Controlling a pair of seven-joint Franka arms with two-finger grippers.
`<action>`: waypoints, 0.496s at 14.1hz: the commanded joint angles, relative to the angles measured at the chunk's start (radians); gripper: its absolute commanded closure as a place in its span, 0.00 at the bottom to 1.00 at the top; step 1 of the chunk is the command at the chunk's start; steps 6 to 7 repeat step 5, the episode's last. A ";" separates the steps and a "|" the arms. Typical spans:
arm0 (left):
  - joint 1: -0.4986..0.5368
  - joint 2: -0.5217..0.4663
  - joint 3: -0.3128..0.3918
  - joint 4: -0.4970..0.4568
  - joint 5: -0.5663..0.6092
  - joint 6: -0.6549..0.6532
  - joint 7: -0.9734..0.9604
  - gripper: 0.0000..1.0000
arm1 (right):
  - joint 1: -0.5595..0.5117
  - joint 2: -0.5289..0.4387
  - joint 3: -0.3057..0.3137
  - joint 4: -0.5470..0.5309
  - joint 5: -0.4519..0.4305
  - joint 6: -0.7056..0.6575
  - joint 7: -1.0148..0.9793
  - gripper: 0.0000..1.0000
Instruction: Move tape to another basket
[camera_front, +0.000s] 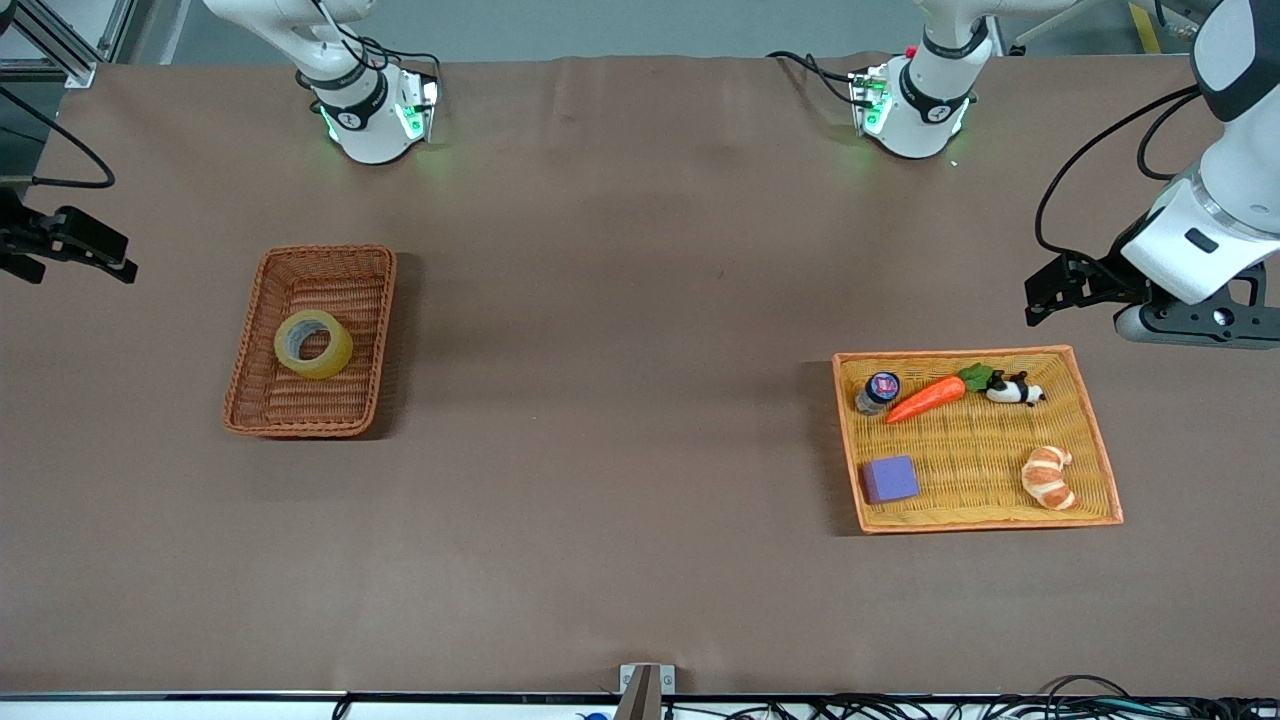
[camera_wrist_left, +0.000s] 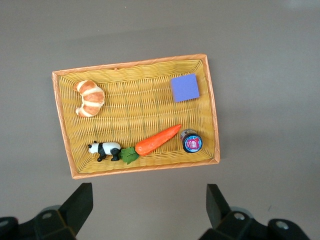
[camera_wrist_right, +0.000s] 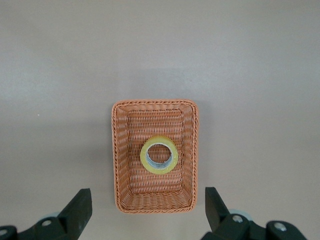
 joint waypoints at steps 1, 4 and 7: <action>0.001 0.007 -0.010 0.027 0.017 -0.026 0.011 0.00 | 0.000 -0.028 0.000 -0.027 -0.007 0.004 0.007 0.00; 0.010 -0.002 -0.005 0.027 0.017 -0.026 0.014 0.00 | -0.003 -0.028 0.000 -0.027 -0.007 0.010 0.007 0.00; 0.013 -0.004 -0.003 0.027 0.016 -0.029 0.014 0.00 | -0.004 -0.028 0.000 -0.027 -0.007 0.012 0.007 0.00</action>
